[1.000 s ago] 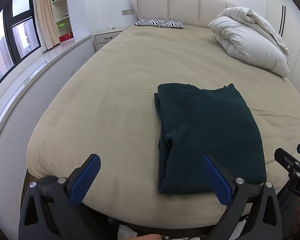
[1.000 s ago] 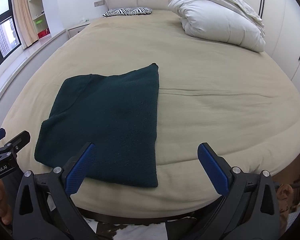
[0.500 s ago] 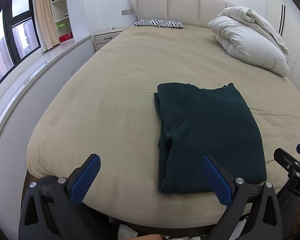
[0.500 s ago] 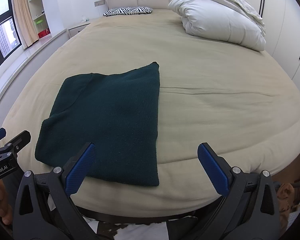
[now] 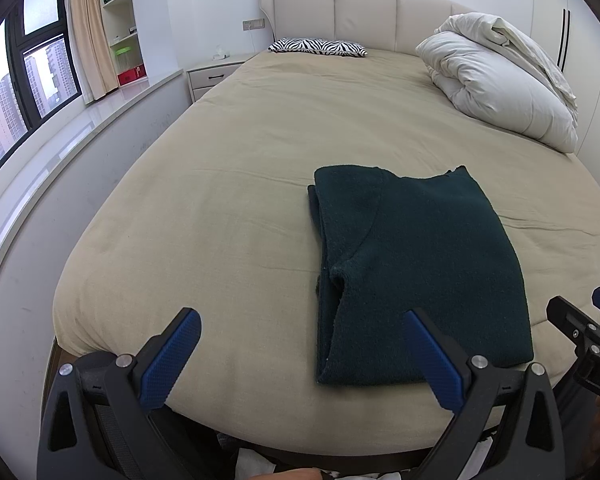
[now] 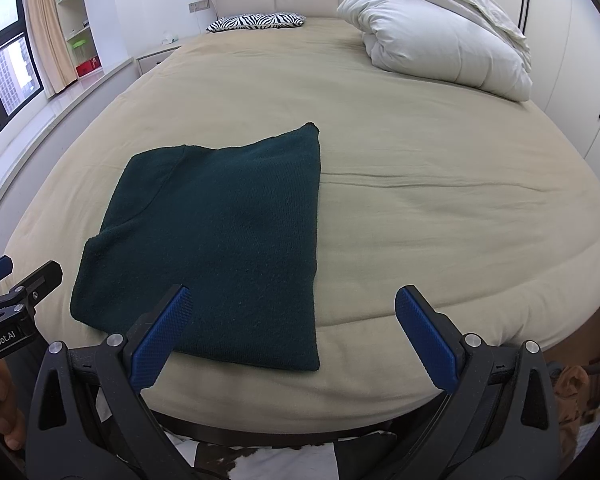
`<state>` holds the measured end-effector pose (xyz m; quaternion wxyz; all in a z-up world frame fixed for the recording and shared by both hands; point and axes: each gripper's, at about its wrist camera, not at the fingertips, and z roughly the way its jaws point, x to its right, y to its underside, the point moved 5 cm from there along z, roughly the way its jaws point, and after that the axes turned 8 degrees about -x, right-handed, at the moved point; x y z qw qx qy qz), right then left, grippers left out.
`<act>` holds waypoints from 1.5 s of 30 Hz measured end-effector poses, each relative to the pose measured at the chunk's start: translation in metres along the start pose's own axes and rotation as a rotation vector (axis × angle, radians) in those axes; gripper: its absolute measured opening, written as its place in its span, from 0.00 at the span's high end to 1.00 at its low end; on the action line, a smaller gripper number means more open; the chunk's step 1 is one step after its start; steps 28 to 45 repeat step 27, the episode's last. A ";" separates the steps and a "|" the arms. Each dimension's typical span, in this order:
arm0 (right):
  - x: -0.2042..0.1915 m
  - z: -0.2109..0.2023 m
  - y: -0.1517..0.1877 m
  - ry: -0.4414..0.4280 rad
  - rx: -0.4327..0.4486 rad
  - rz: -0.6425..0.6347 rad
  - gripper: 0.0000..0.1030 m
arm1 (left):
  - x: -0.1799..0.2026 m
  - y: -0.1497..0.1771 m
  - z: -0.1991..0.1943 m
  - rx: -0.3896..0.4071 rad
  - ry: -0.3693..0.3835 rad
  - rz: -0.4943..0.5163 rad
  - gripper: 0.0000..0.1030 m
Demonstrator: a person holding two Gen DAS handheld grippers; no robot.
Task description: Fold small clothes
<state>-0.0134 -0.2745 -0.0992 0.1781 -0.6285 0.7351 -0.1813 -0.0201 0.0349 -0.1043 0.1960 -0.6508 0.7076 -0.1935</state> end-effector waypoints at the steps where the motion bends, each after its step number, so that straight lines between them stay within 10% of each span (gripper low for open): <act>1: 0.000 0.000 0.000 -0.001 0.000 0.000 0.00 | 0.000 0.000 0.000 0.000 0.000 0.000 0.00; 45: -0.002 0.001 0.003 -0.005 -0.005 0.002 0.00 | 0.000 0.000 0.002 -0.007 0.010 0.021 0.00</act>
